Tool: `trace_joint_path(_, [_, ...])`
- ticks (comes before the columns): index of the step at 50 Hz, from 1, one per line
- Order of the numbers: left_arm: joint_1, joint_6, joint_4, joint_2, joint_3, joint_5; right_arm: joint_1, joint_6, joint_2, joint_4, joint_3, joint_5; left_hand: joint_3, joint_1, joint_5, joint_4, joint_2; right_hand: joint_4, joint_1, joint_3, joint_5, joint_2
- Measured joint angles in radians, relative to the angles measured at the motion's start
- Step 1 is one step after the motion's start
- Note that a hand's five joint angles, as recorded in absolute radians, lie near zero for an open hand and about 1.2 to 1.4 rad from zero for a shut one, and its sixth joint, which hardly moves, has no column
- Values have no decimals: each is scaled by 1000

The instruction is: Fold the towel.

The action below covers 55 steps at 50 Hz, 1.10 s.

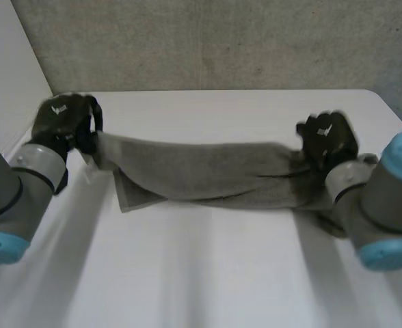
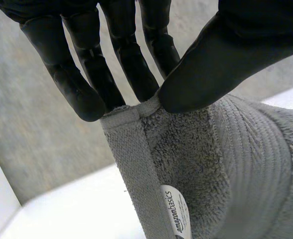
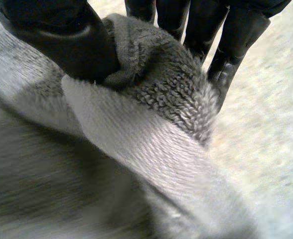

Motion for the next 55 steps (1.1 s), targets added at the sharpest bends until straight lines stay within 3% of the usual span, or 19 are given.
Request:
trace_joint_path(9, [9, 2, 16, -97, 340, 0, -80, -57, 91, 202, -478, -164, 3, 3, 0, 0, 0, 5, 0, 5, 0, 0])
trace_joint_path(12, [4, -2, 58, -129, 470, -2, -87, -47, 122, 131, -602, -217, 4, 4, 0, 0, 0, 5, 3, 6, 0, 0])
trace_joint_path(15, [2, -10, 155, -143, 562, -6, -86, -12, 124, -48, -649, -265, 4, 5, 0, 0, 0, 5, 3, 6, 0, 0])
trace_joint_path(21, [1, -22, 333, -132, 592, -11, -87, 114, 55, -350, -568, -304, 4, 5, 0, 0, 0, 5, 3, 6, 0, 0])
trace_joint_path(25, [7, -25, 352, -125, 557, -8, -102, 229, 9, -371, -502, -318, 4, 5, 0, 0, 0, 5, 3, 6, 0, 0])
trace_joint_path(29, [19, -22, 315, -123, 481, -1, -129, 308, -11, -206, -467, -346, 5, 5, 0, 0, 0, 5, 3, 6, 0, 0])
trace_joint_path(33, [40, -15, 254, -121, 356, 10, -159, 307, -8, 86, -450, -387, 5, 5, 0, 0, 0, 5, 3, 6, 0, 0])
trace_joint_path(36, [61, -8, 209, -111, 225, 46, -172, 235, 2, 308, -400, -423, 5, 4, 0, 0, 0, 5, 3, 6, 0, 0])
trace_joint_path(40, [80, 13, 170, -80, 72, 123, -177, 113, 13, 476, -299, -445, 6, 4, 0, 0, 0, 5, 4, 6, 0, 0])
trace_joint_path(47, [97, 115, 125, 8, -127, 261, -181, -28, 19, 538, -123, -446, 7, 4, 0, 5, 0, 5, 4, 6, 0, 0])
trace_joint_path(55, [100, 184, 27, 150, -181, 292, -189, -28, -63, 532, -56, -424, 7, 4, 0, 5, 0, 5, 4, 6, 0, 0])
